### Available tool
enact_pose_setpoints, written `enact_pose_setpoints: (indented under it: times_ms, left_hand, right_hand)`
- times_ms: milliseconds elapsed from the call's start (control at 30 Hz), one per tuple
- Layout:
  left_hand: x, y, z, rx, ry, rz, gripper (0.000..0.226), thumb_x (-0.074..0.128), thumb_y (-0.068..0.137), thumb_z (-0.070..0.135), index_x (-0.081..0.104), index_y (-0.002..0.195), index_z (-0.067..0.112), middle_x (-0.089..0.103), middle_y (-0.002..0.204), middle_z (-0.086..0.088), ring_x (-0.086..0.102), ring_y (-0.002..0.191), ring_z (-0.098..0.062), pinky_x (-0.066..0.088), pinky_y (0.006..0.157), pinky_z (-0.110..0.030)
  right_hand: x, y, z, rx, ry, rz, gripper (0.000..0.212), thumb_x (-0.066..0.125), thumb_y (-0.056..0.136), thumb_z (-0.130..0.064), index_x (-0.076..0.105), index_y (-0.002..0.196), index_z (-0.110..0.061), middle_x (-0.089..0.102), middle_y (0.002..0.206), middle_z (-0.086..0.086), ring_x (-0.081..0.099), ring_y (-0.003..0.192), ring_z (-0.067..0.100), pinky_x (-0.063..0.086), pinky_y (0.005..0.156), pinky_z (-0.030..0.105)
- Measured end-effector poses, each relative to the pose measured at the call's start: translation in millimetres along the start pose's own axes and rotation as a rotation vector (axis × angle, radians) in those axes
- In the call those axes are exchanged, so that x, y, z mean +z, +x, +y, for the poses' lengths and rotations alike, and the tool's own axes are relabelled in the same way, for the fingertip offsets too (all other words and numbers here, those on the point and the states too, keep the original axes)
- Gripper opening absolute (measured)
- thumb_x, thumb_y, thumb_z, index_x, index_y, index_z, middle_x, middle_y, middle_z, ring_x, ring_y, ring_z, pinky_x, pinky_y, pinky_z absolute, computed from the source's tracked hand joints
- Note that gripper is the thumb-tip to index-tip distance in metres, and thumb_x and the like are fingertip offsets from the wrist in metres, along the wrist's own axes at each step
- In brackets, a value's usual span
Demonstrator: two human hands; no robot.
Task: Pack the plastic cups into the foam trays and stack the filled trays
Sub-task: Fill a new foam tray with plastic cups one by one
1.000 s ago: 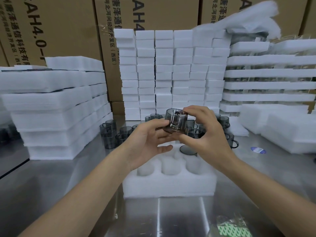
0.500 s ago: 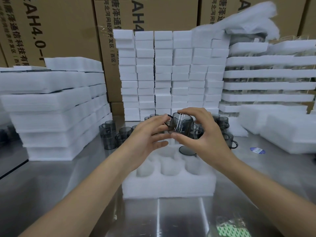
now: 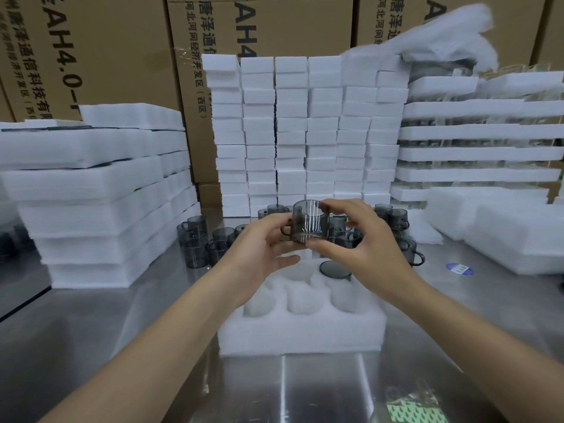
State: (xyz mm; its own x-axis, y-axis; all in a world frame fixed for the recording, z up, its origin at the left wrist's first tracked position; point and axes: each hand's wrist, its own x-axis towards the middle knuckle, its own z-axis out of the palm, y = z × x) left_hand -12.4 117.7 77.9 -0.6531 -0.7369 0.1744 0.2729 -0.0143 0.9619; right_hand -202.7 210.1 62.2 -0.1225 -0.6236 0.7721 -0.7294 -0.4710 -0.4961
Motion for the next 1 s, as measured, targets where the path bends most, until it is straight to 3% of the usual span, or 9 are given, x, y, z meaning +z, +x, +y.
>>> enact_pose_setpoints:
  times_ms: [67,233,333,433,533,600,667,800,1000]
  left_hand:
    - [0,1,0,0.077,0.162,0.022,0.030,0.058,0.107,0.041,0.076,0.123,0.021,0.079,0.120,-0.006,0.077,0.101,-0.021,0.061,0.084,-0.033]
    - [-5,-1,0,0.191,0.386,-0.014,0.035,0.078,0.087,0.054,0.079,0.117,0.035,0.079,0.118,0.004,0.073,0.117,-0.019,0.056,0.108,-0.051]
    - [-11,0,1,0.208,0.431,-0.021,0.032,0.081,0.086,0.054,0.081,0.113,0.038,0.079,0.115,0.005,0.074,0.114,-0.018,0.057,0.107,-0.052]
    - [-14,2,-1,0.192,0.435,-0.046,0.031,0.081,0.087,0.053,0.080,0.114,0.039,0.080,0.113,0.007,0.075,0.111,-0.013,0.061,0.100,-0.042]
    - [-16,4,-6,0.198,0.455,-0.071,0.030,0.085,0.088,0.048,0.079,0.115,0.038,0.078,0.102,0.014,0.075,0.106,-0.009,0.063,0.088,-0.033]
    - [-16,4,-8,0.197,0.465,-0.097,0.032,0.085,0.087,0.049,0.078,0.117,0.039,0.076,0.101,0.019,0.072,0.110,-0.006,0.063,0.085,-0.030]
    - [-14,5,-10,0.197,0.512,-0.138,0.032,0.081,0.092,0.052,0.073,0.123,0.045,0.074,0.118,0.018,0.070,0.116,-0.003,0.062,0.091,-0.031]
    - [-11,3,-11,0.124,0.549,-0.190,0.034,0.059,0.100,0.063,0.068,0.129,0.048,0.070,0.131,0.021,0.069,0.119,0.000,0.054,0.107,-0.036]
    - [-18,7,-10,0.104,0.553,-0.058,0.027,0.051,0.110,0.049,0.074,0.122,0.042,0.073,0.123,0.019,0.074,0.109,-0.002,0.056,0.104,-0.039]
  right_hand:
    - [2,-2,-1,-0.020,-0.023,-0.026,0.057,0.089,0.081,-0.047,0.065,0.133,-0.040,0.064,0.127,-0.021,0.056,0.129,0.010,0.040,0.105,0.018]
    - [6,-6,0,0.013,0.014,-0.126,0.061,0.090,0.083,-0.031,0.063,0.135,-0.046,0.064,0.130,-0.018,0.063,0.121,0.010,0.051,0.098,0.027]
    - [5,-6,3,0.083,0.022,-0.200,0.063,0.089,0.084,-0.034,0.059,0.136,-0.053,0.066,0.130,-0.022,0.067,0.115,0.006,0.054,0.096,0.030]
    - [5,-7,2,0.114,0.072,-0.259,0.054,0.082,0.089,-0.046,0.059,0.137,-0.051,0.067,0.130,-0.018,0.069,0.114,0.010,0.056,0.096,0.035]
    - [1,-3,1,0.159,0.218,-0.265,0.031,0.073,0.097,-0.050,0.070,0.120,-0.030,0.076,0.113,-0.001,0.075,0.100,0.021,0.057,0.092,0.047]
    - [-5,3,2,0.211,0.256,-0.314,0.037,0.075,0.095,-0.055,0.069,0.099,-0.019,0.070,0.090,0.020,0.065,0.077,0.039,0.048,0.076,0.055]
    - [-13,7,4,0.250,0.252,-0.402,0.049,0.077,0.091,-0.061,0.063,0.086,-0.014,0.056,0.082,0.035,0.047,0.069,0.035,0.036,0.069,0.051]
    - [-28,11,5,0.253,0.252,-0.458,0.049,0.076,0.089,-0.063,0.055,0.072,-0.021,0.048,0.068,0.004,0.044,0.068,0.017,0.036,0.064,0.028]
    - [-41,11,8,0.265,0.109,-0.523,0.075,0.077,0.078,-0.076,0.046,0.068,-0.008,0.039,0.076,0.026,0.037,0.066,0.036,0.032,0.068,0.040]
